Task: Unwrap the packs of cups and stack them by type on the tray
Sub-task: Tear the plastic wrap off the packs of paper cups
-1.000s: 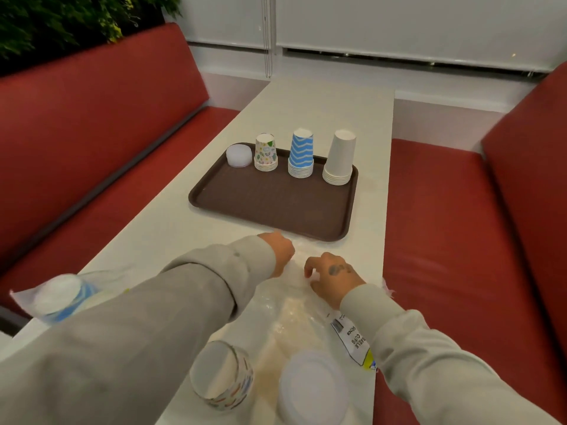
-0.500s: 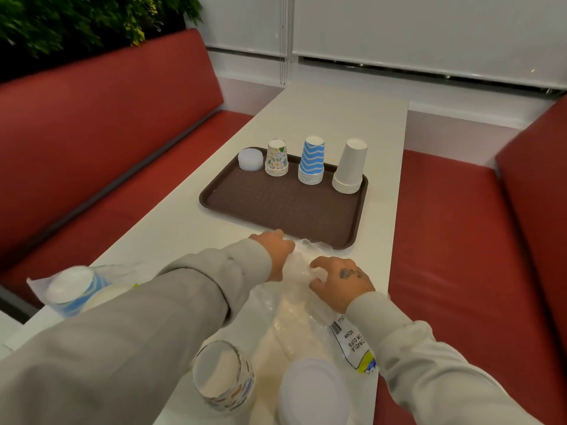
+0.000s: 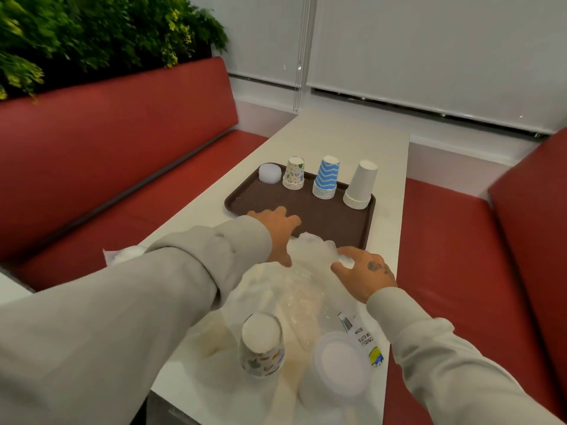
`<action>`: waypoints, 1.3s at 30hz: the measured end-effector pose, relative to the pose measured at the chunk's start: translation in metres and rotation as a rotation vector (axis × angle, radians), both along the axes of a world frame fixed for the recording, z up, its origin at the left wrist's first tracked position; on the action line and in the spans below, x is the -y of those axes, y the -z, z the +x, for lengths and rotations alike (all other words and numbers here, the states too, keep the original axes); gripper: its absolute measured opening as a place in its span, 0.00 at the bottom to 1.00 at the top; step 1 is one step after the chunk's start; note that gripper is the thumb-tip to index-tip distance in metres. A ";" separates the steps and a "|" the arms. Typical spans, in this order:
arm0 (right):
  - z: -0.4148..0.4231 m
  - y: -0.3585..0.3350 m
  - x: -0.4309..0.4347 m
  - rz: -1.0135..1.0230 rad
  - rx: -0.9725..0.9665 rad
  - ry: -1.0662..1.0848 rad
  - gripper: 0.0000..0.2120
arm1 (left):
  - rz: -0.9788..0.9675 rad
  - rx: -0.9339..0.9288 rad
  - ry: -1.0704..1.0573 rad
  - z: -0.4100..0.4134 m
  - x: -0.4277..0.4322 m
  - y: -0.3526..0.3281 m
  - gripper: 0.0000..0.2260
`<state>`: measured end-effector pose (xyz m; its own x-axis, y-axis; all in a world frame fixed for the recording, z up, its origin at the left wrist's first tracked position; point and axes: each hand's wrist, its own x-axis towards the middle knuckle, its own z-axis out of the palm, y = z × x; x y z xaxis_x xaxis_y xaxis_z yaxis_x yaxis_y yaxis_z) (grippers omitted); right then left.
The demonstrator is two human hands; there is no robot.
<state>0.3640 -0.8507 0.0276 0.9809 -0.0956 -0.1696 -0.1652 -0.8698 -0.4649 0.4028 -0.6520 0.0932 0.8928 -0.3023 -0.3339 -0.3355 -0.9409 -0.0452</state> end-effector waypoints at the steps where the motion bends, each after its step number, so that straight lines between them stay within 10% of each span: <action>1: -0.003 -0.004 -0.002 0.003 0.007 0.003 0.21 | -0.017 0.016 -0.001 -0.005 -0.005 -0.004 0.38; 25: -0.083 -0.101 -0.148 0.114 0.248 -0.268 0.16 | -0.524 0.228 -0.050 -0.113 -0.134 -0.077 0.26; 39: -0.116 -0.080 -0.215 0.133 0.195 -0.305 0.19 | -0.764 0.033 -0.280 -0.145 -0.206 -0.002 0.28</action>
<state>0.2484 -0.6359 0.1071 0.9759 0.2162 0.0312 0.1946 -0.7955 -0.5739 0.2574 -0.4464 0.0948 0.9749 -0.2003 -0.0975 -0.0934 -0.7650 0.6373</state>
